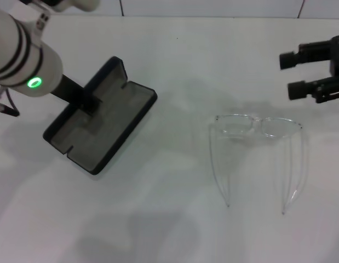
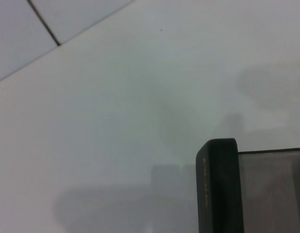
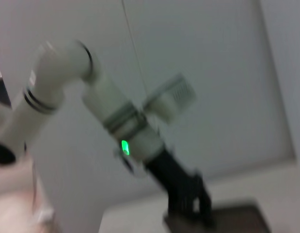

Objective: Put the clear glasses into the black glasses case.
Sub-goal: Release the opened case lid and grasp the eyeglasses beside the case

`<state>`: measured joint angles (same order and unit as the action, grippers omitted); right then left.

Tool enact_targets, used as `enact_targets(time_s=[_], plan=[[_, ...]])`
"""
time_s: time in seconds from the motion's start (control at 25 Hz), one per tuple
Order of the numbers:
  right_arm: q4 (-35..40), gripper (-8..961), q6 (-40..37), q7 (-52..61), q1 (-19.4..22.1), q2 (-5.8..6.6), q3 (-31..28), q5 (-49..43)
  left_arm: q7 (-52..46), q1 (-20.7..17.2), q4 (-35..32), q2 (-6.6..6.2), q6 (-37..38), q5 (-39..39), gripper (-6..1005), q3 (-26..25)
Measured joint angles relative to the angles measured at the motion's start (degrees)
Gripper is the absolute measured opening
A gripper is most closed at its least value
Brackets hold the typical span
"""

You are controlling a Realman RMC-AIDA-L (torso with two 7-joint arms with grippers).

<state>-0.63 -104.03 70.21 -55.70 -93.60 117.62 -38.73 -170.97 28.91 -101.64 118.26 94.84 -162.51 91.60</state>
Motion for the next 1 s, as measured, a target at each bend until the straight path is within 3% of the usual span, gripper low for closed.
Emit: enact_targets(time_s=[0.2,0.36,0.68,1.0], plan=[[-0.2,762,4.8,10.2,-8.0,1.11,1.0,-10.6,1.7,-0.9,-0.5,0.31,-0.2,0.0,199,-2.5],[0.7,761,9.5,18.9,-12.8,1.23,1.6,-19.3,2.6,-0.9,-0.2,0.73,-0.6,0.0,199,-3.2],[5.7,756,16.4,28.7,-17.8,-0.78,2.1,-30.6,3.0,-0.9,0.0,0.74,-0.8,0.0,201,-3.2],[15.3,754,23.5,37.7,-18.5,-2.41,1.5,-42.7,3.4,-1.5,0.0,0.98,-0.8,0.0,202,-2.8]])
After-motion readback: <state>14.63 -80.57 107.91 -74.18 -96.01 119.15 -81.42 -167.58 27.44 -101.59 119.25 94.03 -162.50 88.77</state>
